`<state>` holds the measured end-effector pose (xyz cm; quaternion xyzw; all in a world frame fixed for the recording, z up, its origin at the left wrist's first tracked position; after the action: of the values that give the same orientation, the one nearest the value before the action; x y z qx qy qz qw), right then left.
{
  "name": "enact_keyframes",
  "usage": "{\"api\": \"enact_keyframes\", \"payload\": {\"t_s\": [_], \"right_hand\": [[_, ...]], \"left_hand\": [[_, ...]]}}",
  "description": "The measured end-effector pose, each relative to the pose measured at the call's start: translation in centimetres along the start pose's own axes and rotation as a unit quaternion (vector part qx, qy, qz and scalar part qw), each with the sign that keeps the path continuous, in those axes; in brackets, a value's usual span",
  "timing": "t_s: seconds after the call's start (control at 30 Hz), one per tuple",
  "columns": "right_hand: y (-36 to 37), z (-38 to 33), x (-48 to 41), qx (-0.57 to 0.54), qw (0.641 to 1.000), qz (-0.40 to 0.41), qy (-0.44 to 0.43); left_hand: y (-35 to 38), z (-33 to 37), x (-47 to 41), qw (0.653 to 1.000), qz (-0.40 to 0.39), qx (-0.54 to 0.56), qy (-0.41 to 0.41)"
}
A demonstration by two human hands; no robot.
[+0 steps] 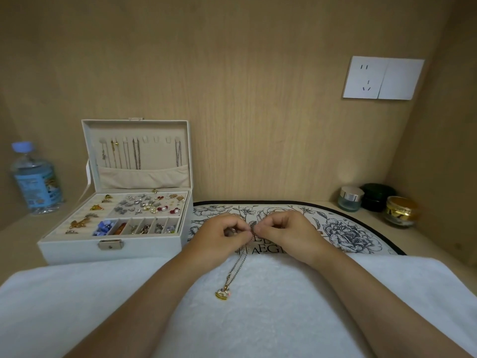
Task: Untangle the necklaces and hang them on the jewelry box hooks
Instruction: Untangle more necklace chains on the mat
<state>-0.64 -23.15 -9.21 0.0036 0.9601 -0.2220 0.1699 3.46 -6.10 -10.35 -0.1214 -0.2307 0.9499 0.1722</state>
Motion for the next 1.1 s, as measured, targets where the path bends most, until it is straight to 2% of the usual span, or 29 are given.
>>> {"api": "enact_keyframes", "payload": {"t_s": [0.2, 0.53, 0.7, 0.8, 0.93, 1.03, 1.1], "right_hand": [[0.2, 0.2, -0.1, -0.008, 1.0, -0.01, -0.003], [-0.1, 0.7, -0.4, 0.11, 0.993, -0.028, -0.013], [-0.3, 0.8, -0.5, 0.172, 0.984, -0.039, -0.029], [-0.1, 0.7, -0.4, 0.152, 0.987, -0.038, -0.021], [0.4, 0.1, -0.3, 0.099, 0.994, -0.044, -0.014], [0.5, 0.1, -0.4, 0.071, 0.997, -0.029, -0.011], [0.6, 0.1, -0.4, 0.055, 0.998, -0.031, -0.015]], "left_hand": [[0.0, 0.2, 0.1, 1.0, 0.0, -0.012, 0.013], [0.1, 0.7, 0.5, 0.994, 0.036, -0.099, 0.022], [-0.1, 1.3, 0.2, 0.975, 0.046, -0.199, 0.086], [0.0, 1.0, 0.1, 0.956, 0.032, -0.271, 0.107], [-0.1, 0.8, 0.6, 0.972, 0.032, -0.218, 0.085], [0.3, 0.7, 0.7, 0.997, 0.016, -0.07, -0.021], [0.9, 0.6, 0.7, 0.996, -0.026, 0.03, -0.081]]}}
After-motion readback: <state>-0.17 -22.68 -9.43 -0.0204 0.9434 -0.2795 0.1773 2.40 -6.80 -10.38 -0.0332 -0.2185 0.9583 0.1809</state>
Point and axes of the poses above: each hand's wrist, its own x-axis away from the middle knuckle, its own y-axis out of the palm, z = x × y, the point moved 4 cm from there along -x, towards the middle knuckle, and after that the axes turned 11 degrees about -y, right-handed, at the moved point
